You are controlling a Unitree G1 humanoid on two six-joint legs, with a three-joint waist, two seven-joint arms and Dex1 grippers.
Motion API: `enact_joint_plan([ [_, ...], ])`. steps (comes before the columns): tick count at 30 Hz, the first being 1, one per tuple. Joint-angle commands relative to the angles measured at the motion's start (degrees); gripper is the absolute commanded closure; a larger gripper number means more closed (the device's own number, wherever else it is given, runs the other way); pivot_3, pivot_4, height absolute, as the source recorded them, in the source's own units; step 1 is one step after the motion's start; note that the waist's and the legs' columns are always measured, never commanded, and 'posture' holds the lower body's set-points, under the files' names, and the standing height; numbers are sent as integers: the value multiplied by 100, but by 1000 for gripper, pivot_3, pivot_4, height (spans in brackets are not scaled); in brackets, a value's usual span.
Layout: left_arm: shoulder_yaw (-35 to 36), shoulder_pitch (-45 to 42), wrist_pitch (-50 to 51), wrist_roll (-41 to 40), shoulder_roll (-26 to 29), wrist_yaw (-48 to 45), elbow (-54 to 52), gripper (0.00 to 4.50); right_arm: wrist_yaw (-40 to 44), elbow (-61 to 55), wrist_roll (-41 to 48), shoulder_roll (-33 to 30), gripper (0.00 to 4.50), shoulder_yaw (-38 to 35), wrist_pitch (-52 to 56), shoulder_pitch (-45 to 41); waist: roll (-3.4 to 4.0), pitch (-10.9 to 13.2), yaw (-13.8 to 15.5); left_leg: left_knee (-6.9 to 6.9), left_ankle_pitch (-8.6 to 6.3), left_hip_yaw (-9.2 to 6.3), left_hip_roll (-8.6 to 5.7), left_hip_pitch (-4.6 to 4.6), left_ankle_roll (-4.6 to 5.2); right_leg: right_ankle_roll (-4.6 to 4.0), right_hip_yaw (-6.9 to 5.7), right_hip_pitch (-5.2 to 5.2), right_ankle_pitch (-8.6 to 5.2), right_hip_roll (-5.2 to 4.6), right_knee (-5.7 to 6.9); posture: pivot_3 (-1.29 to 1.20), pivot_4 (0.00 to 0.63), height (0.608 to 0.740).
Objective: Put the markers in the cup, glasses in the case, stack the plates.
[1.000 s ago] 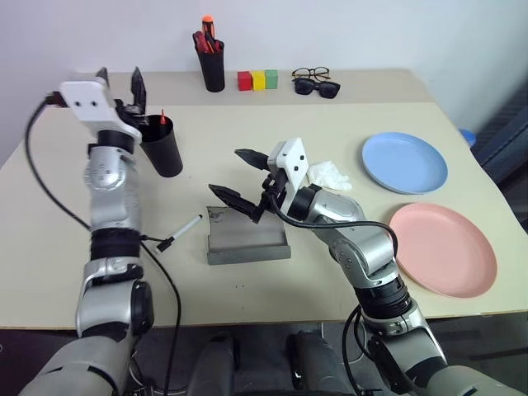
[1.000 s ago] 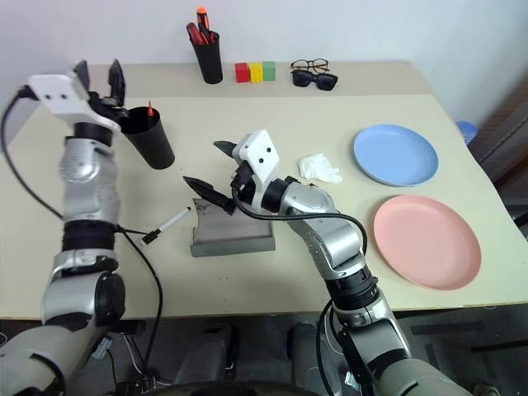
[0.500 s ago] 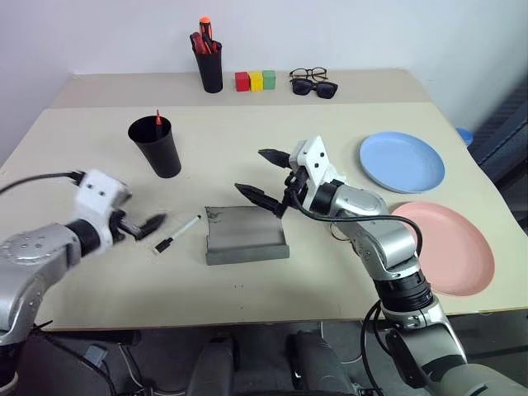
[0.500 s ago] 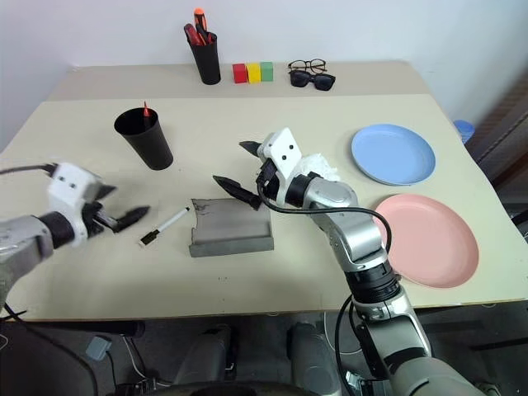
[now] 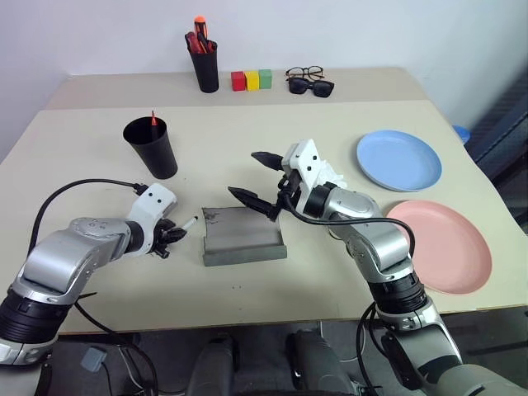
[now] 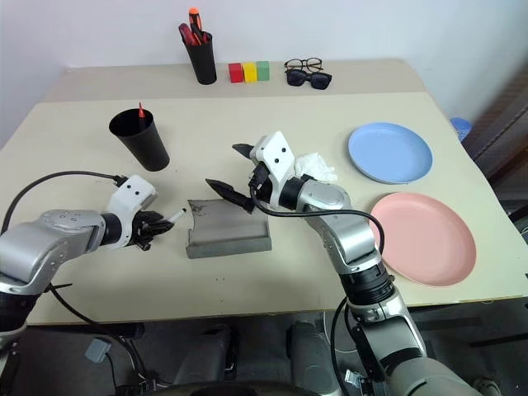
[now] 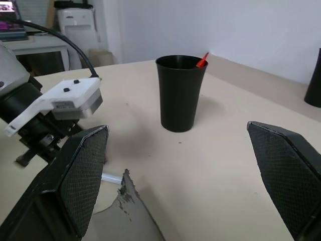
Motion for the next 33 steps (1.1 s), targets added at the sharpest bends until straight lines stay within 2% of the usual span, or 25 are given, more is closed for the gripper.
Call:
enact_joint_plan([
  [1,-27,-8,55,173,4,-63,78,4463,-60,-332,22,33,0,-48,-26,-11,0,0,0,0,0,0,0,1,0,0,0,1,0,0,0,0,150,740],
  [6,478,4,-189,353,-149,158,276,4463,-67,-343,36,40,0,-40,-13,-14,1,0,0,0,0,0,0,2,0,0,0,1,0,0,1,0,150,740],
  [9,1701,-382,-1431,504,-1002,1045,777,4463,-21,-297,47,38,0,-31,-33,-35,-5,1,22,2,1,-1,0,1,-1,0,-1,-1,0,-2,2,0,150,740],
  [11,1976,-479,-2572,624,-1378,1088,591,4463,9,-249,48,49,0,-23,-56,-56,-7,1,36,9,1,-9,2,-8,-2,0,-8,-4,1,-3,0,0,150,740],
  [13,2152,-644,-3127,452,-1752,1033,343,4463,35,-189,44,84,0,-3,-93,-94,-7,1,71,9,1,-4,-1,-10,-3,1,-6,-6,1,-15,-2,0,150,740],
  [16,2289,-935,-3451,210,-2102,970,266,4463,30,-121,41,186,0,15,-138,-180,-7,0,142,10,1,5,-7,-10,-3,2,-4,-4,2,-24,-6,0,150,740],
  [24,2152,-2144,-4528,502,-2475,915,1801,4463,160,155,56,645,0,120,-328,-630,-7,0,135,16,2,2,-7,-7,-4,2,-5,-3,2,-6,3,0,150,740],
  [29,2086,-2712,-6069,1496,-2497,1599,3374,4463,155,65,50,729,0,200,-326,-530,-7,0,145,19,2,2,-8,-9,-4,2,-5,-5,2,-5,1,0,150,740],
  [33,2037,-2836,-6968,1799,-2602,1741,4476,4463,94,-64,42,773,0,269,-284,-431,-7,0,136,19,2,3,-8,-10,-4,2,-5,-5,2,-6,1,0,150,740],
])
